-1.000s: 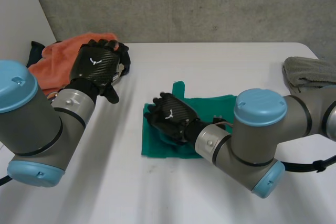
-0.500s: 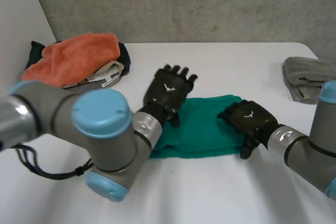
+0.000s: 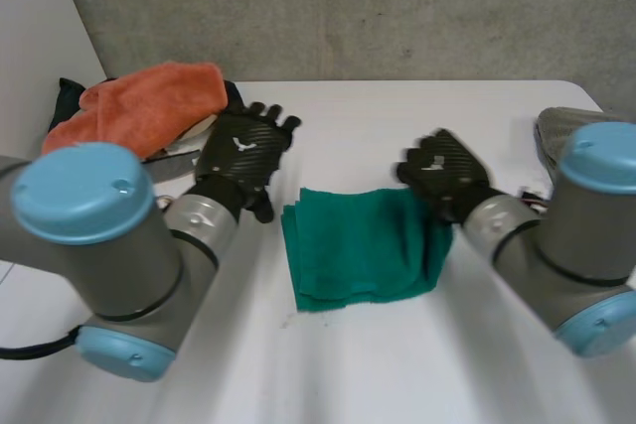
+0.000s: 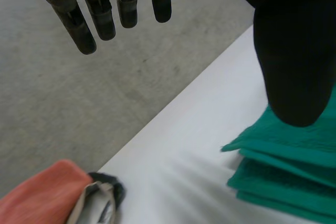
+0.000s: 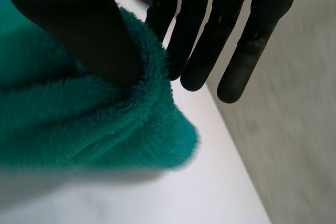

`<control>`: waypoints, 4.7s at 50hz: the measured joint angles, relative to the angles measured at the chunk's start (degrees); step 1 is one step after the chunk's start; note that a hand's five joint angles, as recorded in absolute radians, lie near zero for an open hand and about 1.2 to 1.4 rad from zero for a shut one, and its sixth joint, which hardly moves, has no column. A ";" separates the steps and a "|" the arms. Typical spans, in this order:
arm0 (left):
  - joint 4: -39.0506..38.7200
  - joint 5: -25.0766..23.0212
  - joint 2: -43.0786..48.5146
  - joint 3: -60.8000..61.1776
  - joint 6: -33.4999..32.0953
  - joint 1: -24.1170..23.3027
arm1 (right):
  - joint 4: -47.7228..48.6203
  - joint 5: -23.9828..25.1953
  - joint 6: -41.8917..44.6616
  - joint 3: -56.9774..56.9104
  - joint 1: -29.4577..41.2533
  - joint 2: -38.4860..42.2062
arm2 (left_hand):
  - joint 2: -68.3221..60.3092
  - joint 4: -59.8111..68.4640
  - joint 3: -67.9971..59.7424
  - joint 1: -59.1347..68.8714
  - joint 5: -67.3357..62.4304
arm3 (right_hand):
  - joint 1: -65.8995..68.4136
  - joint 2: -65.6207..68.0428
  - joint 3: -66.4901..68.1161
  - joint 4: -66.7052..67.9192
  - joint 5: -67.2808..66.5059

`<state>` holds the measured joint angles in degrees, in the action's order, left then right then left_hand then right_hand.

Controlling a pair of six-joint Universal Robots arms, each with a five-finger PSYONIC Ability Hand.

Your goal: Fold the laundry.

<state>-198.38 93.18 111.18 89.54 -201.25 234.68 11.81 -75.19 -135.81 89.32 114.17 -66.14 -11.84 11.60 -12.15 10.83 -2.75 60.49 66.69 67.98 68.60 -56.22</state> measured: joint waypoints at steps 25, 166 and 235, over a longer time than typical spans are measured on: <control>0.79 -0.06 4.59 -9.39 8.13 -2.46 | 1.23 8.00 -35.37 -0.74 -1.78 -0.41 | 0.00 0.00 0.00 0.00 0.00 | -47.45 -54.38 -55.83 -56.56 53.61; 17.01 -28.35 -0.16 -21.27 14.13 2.49 | 31.59 15.50 -37.58 -45.46 -34.09 32.02 | 0.00 0.00 0.00 0.19 0.01 | -2.11 -1.50 -1.85 0.03 2.67; 12.80 -20.97 12.49 -31.11 0.00 27.22 | 11.10 16.24 -4.69 6.39 -16.24 -4.93 | 0.00 0.00 0.00 0.20 0.01 | -47.38 -54.42 -55.92 -56.74 53.61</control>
<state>-185.58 72.21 123.67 58.44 -201.25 261.91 22.91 -58.94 -140.50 95.71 97.93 -71.07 -11.84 11.60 -12.15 11.03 -2.74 13.10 12.28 12.06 11.86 -2.61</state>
